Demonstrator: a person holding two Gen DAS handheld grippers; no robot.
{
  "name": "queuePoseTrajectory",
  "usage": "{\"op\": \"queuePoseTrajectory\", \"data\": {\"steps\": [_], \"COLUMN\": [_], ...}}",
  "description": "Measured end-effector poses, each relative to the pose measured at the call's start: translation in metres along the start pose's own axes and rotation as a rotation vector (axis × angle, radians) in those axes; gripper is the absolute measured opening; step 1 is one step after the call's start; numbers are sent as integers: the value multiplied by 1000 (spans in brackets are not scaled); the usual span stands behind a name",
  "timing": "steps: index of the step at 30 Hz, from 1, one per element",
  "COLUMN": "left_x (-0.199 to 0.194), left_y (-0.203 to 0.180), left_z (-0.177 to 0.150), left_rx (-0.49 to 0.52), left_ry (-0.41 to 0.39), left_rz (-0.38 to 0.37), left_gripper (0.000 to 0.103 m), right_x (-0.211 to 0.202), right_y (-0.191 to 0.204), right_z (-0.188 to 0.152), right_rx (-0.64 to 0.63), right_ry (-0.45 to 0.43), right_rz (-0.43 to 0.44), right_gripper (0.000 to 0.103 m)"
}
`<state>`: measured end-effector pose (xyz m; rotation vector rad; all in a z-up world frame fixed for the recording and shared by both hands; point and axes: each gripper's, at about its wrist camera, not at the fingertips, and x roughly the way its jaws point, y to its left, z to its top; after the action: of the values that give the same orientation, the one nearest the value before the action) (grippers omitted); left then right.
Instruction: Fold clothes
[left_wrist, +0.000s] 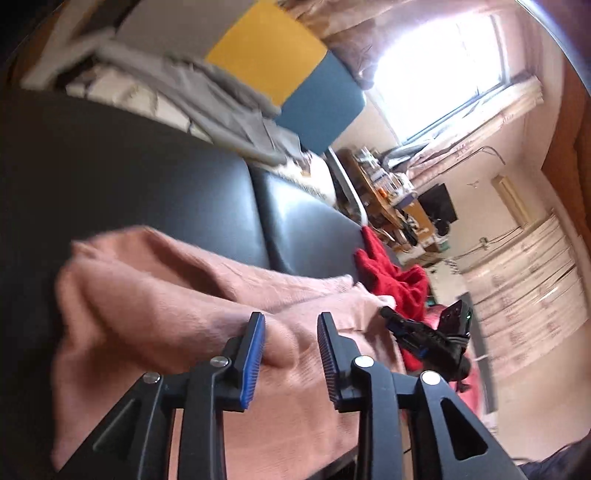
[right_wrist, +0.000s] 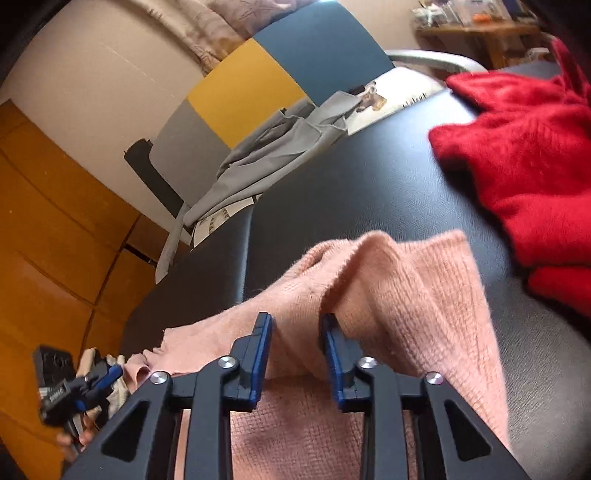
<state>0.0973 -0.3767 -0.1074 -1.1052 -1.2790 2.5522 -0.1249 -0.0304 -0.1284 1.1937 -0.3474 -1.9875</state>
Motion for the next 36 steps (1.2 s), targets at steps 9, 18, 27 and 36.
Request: {"op": "queuePoseTrajectory", "data": {"steps": [9, 18, 27, 36], "left_x": [12, 37, 0, 41], "left_y": [8, 14, -10, 6], "left_z": [-15, 14, 0, 60], "left_rx": [-83, -125, 33, 80], "left_ry": [51, 34, -34, 70], "left_rz": [-40, 31, 9, 216], "left_gripper": [33, 47, 48, 50], "right_x": [-3, -7, -23, 18], "right_y": [10, 12, 6, 55], "right_z": [11, 23, -5, 53], "right_rx": [-82, -84, -175, -211], "right_ry": [2, 5, 125, 128], "right_rz": [44, 36, -125, 77], "right_gripper": [12, 12, 12, 53]}}
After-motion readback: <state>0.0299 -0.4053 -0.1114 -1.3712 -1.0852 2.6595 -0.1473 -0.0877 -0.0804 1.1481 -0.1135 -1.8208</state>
